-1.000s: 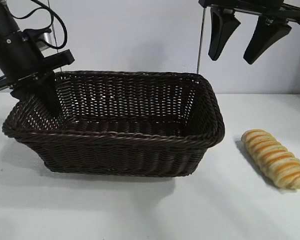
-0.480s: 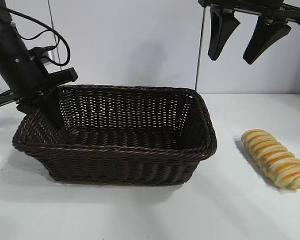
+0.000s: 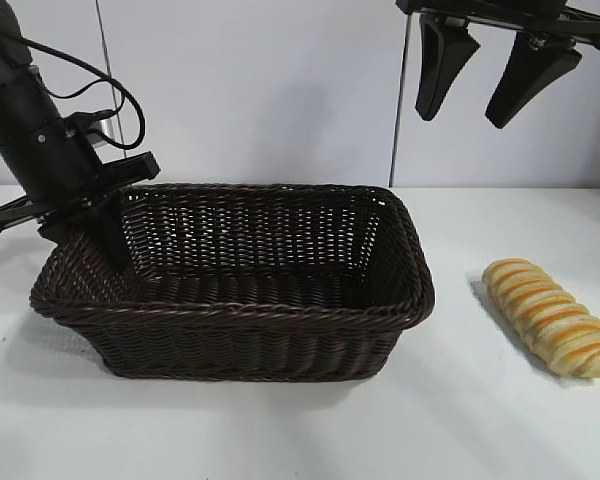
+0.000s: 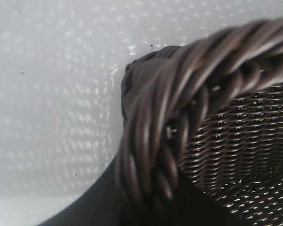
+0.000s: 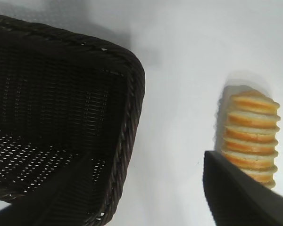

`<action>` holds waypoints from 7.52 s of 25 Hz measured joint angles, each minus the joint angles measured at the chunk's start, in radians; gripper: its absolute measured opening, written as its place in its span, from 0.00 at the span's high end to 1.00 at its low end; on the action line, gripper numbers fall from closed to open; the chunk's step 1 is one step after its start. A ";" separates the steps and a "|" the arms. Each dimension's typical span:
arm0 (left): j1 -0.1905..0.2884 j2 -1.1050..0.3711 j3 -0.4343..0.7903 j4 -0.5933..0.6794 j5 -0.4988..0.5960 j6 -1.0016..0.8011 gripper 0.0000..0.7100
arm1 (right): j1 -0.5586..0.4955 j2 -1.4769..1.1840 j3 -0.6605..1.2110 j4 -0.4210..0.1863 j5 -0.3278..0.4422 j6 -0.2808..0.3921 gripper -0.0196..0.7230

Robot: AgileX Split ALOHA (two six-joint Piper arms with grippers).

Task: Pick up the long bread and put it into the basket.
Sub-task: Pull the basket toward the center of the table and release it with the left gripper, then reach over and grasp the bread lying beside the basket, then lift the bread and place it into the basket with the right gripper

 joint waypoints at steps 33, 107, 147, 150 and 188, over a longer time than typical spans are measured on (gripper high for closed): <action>-0.002 -0.297 -0.022 -0.005 0.115 -0.076 0.22 | 0.000 0.000 0.000 0.007 -0.001 0.000 0.32; -0.017 -0.300 -0.022 -0.068 0.029 -0.095 0.22 | -0.174 0.337 0.136 -0.151 -0.036 -0.074 0.32; -0.017 -0.300 -0.022 -0.068 0.026 -0.095 0.22 | 0.000 0.079 -0.048 -0.097 0.049 -0.074 0.77; -0.017 -0.300 -0.022 -0.068 0.026 -0.095 0.22 | 0.063 0.079 -0.048 -0.084 0.049 -0.074 0.77; -0.017 -0.300 -0.022 -0.068 0.028 -0.092 0.22 | 0.326 0.288 -0.048 -0.004 -0.205 -0.086 0.30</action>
